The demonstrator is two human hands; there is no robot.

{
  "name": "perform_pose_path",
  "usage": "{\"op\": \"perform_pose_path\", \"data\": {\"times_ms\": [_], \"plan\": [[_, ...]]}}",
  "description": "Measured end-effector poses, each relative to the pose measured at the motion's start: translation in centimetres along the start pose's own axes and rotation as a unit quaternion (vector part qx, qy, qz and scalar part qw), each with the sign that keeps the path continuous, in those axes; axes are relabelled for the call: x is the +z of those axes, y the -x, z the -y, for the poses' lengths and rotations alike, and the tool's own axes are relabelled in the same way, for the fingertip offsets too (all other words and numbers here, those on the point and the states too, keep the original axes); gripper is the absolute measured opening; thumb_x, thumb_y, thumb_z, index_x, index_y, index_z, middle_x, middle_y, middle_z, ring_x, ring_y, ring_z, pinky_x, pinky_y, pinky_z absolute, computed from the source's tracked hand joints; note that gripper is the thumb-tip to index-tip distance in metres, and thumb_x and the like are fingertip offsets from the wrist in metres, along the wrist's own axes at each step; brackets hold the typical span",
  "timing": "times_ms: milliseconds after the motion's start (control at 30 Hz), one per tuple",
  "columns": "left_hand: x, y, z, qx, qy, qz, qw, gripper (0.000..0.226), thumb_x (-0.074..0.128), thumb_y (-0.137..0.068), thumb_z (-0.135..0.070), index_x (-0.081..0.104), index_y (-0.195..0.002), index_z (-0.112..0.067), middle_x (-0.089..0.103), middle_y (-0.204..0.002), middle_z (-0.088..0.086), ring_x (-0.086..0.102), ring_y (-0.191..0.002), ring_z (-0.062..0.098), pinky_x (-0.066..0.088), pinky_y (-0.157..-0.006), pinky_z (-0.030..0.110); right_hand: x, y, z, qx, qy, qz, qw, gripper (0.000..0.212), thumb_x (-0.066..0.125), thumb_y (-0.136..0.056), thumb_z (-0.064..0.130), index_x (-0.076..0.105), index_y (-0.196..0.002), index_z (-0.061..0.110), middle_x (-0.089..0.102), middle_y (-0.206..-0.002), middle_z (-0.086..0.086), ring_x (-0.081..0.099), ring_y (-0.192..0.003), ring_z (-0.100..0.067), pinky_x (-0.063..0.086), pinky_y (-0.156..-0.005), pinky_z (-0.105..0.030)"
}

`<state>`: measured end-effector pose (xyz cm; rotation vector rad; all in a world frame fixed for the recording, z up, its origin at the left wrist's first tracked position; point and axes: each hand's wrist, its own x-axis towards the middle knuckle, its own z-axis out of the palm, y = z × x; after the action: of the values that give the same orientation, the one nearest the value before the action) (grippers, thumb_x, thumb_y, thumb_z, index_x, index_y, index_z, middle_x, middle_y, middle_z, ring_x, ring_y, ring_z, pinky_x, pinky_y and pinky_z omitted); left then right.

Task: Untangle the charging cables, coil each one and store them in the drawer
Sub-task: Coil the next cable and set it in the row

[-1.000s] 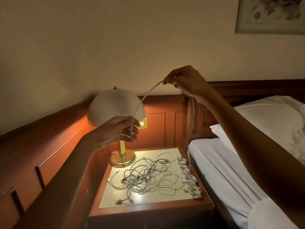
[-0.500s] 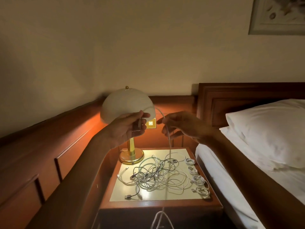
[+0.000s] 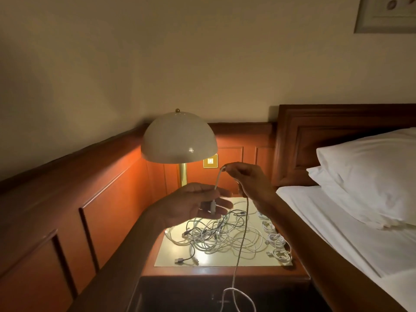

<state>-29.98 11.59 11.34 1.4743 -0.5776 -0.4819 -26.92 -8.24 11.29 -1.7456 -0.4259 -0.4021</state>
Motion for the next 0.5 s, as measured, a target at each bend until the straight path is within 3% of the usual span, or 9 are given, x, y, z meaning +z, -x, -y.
{"op": "perform_pose_path", "data": {"times_ms": [133, 233, 333, 367, 433, 500], "plan": [[0.7, -0.5, 1.4, -0.045, 0.018, 0.002, 0.999, 0.027, 0.054, -0.092, -0.028, 0.069, -0.098, -0.006, 0.07, -0.082, 0.007, 0.069, -0.075, 0.019, 0.056, -0.069, 0.03, 0.5, -0.5, -0.1, -0.044, 0.012, -0.036, 0.998, 0.019, 0.058, -0.099, 0.012, 0.075, -0.104, 0.005, 0.062, -0.058, 0.026, 0.054, -0.049, 0.011, 0.038, -0.05, -0.005], [1.1, -1.1, 1.6, -0.036, 0.035, -0.012, 0.999, 0.028, 0.052, -0.096, -0.029, 0.071, -0.088, -0.01, 0.063, -0.071, 0.006, 0.062, -0.064, 0.017, 0.052, -0.062, 0.028, 1.2, -0.7, -0.6, -0.041, 0.015, -0.041, 0.998, 0.019, 0.059, -0.099, 0.018, 0.077, -0.101, 0.013, 0.068, -0.071, 0.022, 0.057, -0.054, 0.008, 0.038, -0.053, -0.006], [1.5, -1.5, 1.8, -0.018, 0.044, -0.014, 0.999, 0.032, 0.05, -0.097, -0.033, 0.068, -0.09, -0.007, 0.056, -0.065, 0.004, 0.055, -0.059, 0.014, 0.05, -0.059, 0.025, 1.6, -0.8, -1.6, -0.052, 0.045, -0.043, 0.997, 0.017, 0.061, -0.098, 0.02, 0.077, -0.094, 0.026, 0.075, -0.094, 0.017, 0.067, -0.083, 0.001, 0.048, -0.074, -0.019], [1.5, -1.5, 1.9, -0.011, 0.04, -0.007, 0.999, 0.032, 0.05, -0.097, -0.032, 0.067, -0.094, -0.006, 0.058, -0.067, 0.004, 0.057, -0.061, 0.014, 0.051, -0.061, 0.025, 1.7, -0.9, -1.8, -0.052, 0.051, -0.038, 0.997, 0.017, 0.062, -0.097, 0.021, 0.077, -0.093, 0.028, 0.075, -0.096, 0.019, 0.067, -0.085, 0.001, 0.048, -0.075, -0.019], [1.1, -1.3, 2.1, 0.005, 0.044, 0.015, 0.999, 0.031, 0.047, -0.098, -0.028, 0.066, -0.105, -0.004, 0.064, -0.077, 0.005, 0.063, -0.07, 0.016, 0.053, -0.067, 0.027, 1.5, -0.8, -1.9, -0.042, 0.06, -0.033, 0.997, 0.017, 0.061, -0.098, 0.022, 0.077, -0.096, 0.027, 0.073, -0.087, 0.027, 0.064, -0.074, 0.007, 0.043, -0.067, -0.012], [0.4, -1.1, 1.9, 0.032, 0.067, 0.035, 0.997, 0.034, 0.044, -0.1, -0.026, 0.067, -0.113, -0.005, 0.071, -0.092, 0.009, 0.069, -0.084, 0.02, 0.055, -0.074, 0.029, 1.3, -0.6, -2.2, -0.028, 0.065, -0.024, 0.997, 0.017, 0.06, -0.099, 0.02, 0.077, -0.099, 0.021, 0.066, -0.067, 0.03, 0.059, -0.059, 0.01, 0.038, -0.056, -0.005]]}}
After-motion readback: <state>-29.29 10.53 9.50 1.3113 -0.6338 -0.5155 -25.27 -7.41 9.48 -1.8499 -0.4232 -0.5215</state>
